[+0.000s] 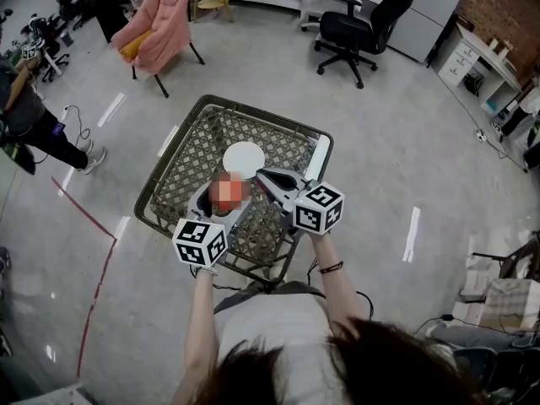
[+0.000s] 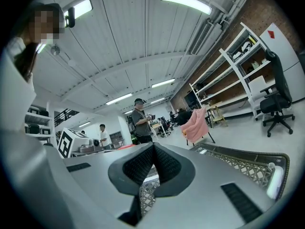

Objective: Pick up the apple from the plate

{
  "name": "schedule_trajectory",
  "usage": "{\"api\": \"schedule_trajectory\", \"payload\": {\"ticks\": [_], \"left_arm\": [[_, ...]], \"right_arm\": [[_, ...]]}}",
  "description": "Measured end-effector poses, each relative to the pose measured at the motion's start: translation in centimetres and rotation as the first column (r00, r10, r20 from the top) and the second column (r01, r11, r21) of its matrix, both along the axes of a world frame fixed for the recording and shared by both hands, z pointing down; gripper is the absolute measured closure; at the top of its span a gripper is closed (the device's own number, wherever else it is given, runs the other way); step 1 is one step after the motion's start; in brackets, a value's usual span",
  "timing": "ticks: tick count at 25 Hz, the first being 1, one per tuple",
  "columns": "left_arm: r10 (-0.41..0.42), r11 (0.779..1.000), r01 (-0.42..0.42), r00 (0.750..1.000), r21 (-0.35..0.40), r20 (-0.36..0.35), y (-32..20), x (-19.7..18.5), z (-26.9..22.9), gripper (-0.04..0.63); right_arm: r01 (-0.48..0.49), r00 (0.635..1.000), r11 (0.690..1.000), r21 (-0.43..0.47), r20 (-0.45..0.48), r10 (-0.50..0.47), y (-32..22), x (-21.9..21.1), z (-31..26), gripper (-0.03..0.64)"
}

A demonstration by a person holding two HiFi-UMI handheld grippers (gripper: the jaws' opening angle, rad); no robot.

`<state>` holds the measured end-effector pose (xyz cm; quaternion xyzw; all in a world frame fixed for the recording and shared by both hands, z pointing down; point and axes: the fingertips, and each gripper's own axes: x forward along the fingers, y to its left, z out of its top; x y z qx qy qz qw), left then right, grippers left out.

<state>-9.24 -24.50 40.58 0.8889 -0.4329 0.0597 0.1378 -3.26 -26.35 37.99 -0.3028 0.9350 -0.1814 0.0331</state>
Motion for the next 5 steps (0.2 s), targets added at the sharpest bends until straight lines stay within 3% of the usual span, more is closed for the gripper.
{"api": "schedule_trajectory", "payload": {"ticks": [5], "left_arm": [[0.001, 1.000, -0.001, 1.000, -0.006, 0.000, -0.15, -0.19, 0.18, 0.183]], "right_arm": [[0.001, 1.000, 1.000, -0.003, -0.009, -0.001, -0.19, -0.22, 0.16, 0.607]]}}
